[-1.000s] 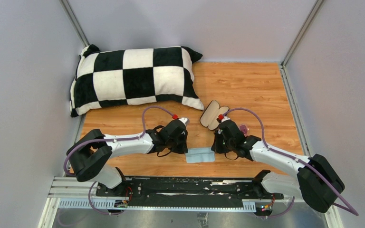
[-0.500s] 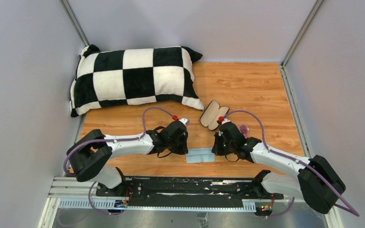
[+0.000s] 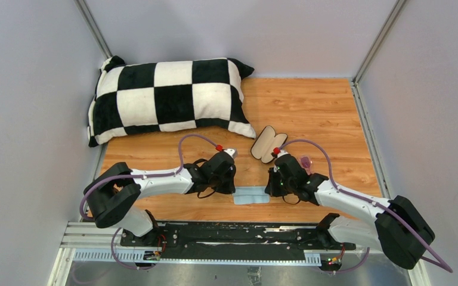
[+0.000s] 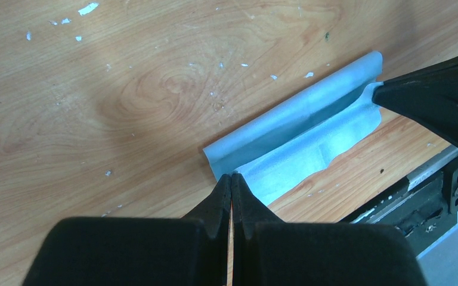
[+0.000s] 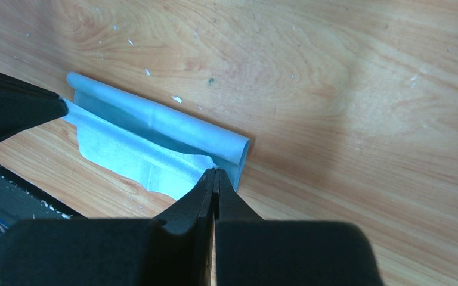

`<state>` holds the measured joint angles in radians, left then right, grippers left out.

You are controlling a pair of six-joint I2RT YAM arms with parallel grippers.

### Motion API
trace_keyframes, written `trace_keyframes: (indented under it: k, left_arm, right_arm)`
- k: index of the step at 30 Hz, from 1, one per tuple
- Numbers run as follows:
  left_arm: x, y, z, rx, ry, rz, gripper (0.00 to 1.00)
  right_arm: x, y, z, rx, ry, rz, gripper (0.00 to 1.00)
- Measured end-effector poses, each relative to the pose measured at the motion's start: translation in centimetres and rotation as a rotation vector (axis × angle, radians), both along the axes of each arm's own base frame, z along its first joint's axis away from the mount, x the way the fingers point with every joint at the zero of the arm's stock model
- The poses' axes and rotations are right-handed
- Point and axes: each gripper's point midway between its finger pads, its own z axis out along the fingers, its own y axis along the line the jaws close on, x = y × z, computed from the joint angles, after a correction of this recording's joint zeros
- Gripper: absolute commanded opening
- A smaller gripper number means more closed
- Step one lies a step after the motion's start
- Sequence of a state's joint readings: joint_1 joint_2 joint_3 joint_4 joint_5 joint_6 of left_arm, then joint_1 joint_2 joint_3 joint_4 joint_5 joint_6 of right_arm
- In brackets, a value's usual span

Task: Organize the sunglasses
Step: Fold the glasses cleaning cloth at the center of the board.

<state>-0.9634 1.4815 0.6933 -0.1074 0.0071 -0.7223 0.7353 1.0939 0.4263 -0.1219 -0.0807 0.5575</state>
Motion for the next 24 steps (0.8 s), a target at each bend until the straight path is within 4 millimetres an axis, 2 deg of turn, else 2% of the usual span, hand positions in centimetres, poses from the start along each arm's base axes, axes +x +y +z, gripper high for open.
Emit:
trace_keyframes:
  k: [10, 19, 24]
  left_arm:
    - [-0.4, -0.3, 0.0, 0.001, 0.0, -0.004, 0.0]
    - [-1.0, -0.5, -0.1, 0.007, -0.003, -0.02, 0.0]
    - [-1.0, -0.5, -0.2, 0.01, -0.001, -0.019, 0.0]
  right_arm:
    - [-0.3, -0.1, -0.2, -0.003, 0.005, 0.006, 0.0]
    - [-0.1, -0.1, 1.0, 0.026, -0.034, 0.001, 0.0]
    - [-0.3, -0.2, 0.7, 0.022, -0.029, 0.0, 0.0]
